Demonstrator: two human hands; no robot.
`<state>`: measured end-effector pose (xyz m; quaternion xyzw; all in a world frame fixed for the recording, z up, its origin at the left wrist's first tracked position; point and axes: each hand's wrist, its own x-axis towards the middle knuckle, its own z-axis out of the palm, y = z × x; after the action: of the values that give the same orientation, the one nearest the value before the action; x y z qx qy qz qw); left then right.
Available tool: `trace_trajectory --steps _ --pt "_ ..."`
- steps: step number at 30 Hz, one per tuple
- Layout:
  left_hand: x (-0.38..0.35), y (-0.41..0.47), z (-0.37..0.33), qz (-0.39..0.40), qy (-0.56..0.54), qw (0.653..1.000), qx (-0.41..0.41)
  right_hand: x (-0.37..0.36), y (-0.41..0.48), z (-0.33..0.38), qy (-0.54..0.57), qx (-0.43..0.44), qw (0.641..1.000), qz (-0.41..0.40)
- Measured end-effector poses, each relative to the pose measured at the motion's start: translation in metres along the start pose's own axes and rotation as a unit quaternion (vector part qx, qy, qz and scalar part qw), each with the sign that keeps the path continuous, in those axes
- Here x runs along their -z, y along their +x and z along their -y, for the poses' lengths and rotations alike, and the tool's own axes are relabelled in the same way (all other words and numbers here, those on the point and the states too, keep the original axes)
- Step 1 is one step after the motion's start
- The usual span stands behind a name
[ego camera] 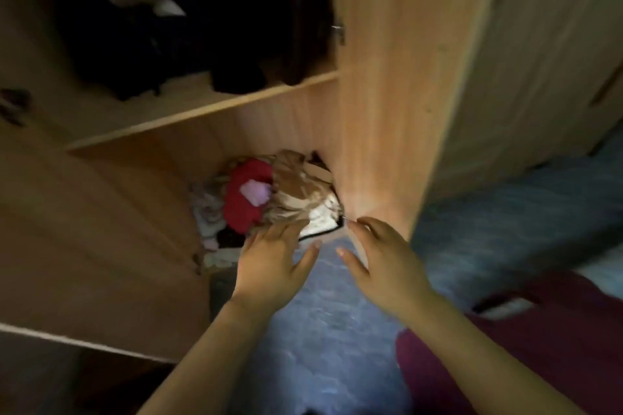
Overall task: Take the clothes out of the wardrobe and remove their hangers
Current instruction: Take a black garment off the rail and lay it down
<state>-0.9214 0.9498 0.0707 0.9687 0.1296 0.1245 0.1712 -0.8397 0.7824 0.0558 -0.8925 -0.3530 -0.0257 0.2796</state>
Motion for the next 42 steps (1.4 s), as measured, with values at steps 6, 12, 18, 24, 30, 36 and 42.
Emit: trace_trajectory --steps 6,12,18,24,30,36,42 --pt "0.135 0.058 0.111 -0.123 0.088 0.988 0.031 -0.004 0.153 0.14 -0.009 0.129 0.989 -0.075" --pt "0.253 0.133 0.183 -0.227 0.107 0.968 0.03 0.027 0.289 0.246 -0.003 0.228 0.964 -0.133" --pt "0.347 0.242 0.244 -0.282 0.11 0.953 0.017 0.06 0.436 0.321 -0.016 0.297 0.935 -0.191" --pt "0.434 0.37 0.289 -0.312 0.139 0.94 -0.021 0.108 0.582 0.374 -0.092 0.351 0.893 -0.266" --pt "0.522 0.482 0.308 -0.379 0.107 0.916 -0.077 0.19 0.693 0.424 -0.13 0.38 0.856 -0.326" --pt "0.601 0.577 0.31 -0.415 0.041 0.893 -0.171 0.271 0.762 0.467 -0.163 0.35 0.841 -0.378" --pt "0.648 0.647 0.296 -0.471 -0.009 0.852 -0.226 0.328 0.8 0.499 -0.28 0.287 0.771 -0.495"
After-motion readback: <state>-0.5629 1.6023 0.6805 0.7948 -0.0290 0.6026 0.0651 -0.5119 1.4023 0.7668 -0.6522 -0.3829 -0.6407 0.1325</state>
